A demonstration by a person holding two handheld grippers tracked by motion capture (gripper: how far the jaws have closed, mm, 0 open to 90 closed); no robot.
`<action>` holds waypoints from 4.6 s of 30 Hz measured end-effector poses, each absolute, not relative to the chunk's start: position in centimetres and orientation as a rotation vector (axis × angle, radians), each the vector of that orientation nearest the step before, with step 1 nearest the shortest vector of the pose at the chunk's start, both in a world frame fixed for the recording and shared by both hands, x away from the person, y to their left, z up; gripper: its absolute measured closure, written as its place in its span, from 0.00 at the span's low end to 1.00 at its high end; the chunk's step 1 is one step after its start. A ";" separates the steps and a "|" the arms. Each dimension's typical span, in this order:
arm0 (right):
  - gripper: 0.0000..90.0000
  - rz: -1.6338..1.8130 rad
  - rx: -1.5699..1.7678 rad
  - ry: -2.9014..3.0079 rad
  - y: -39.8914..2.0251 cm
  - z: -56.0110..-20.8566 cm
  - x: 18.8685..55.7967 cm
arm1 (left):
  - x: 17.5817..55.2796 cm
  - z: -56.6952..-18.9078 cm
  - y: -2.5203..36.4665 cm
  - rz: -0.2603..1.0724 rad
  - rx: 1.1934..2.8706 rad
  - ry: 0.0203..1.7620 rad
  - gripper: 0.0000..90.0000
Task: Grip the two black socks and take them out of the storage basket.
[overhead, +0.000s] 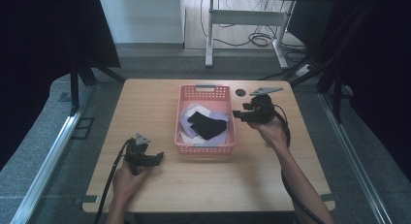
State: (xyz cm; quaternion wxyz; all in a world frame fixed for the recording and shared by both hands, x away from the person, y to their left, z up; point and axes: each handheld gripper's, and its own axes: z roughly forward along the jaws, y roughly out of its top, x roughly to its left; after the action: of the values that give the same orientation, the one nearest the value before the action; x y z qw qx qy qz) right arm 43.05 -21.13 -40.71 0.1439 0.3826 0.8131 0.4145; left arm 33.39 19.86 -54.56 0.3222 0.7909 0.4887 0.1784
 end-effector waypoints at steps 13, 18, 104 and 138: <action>0.45 1.189 0.989 2.439 -15.0 -42.0 43.8 | 33.4 -54.6 19.9 0.468 2.076 1.283 0.13; 0.45 1.174 0.959 2.469 -13.0 -43.2 44.1 | 33.4 -54.6 19.9 0.469 2.076 1.283 0.13; 0.98 1.258 0.889 2.333 -12.2 -35.9 43.0 | 33.4 -54.6 19.8 0.471 2.071 1.284 0.13; 0.98 1.162 1.145 2.128 -24.8 -36.2 42.7 | 33.4 -54.6 19.9 0.471 2.079 1.280 0.13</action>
State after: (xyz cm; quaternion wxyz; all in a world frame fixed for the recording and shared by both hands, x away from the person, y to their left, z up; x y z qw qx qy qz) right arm 42.68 -24.79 -36.16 0.2281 0.4157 0.7727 0.4220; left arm 33.41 19.88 -54.55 0.3219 0.7917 0.4874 0.1792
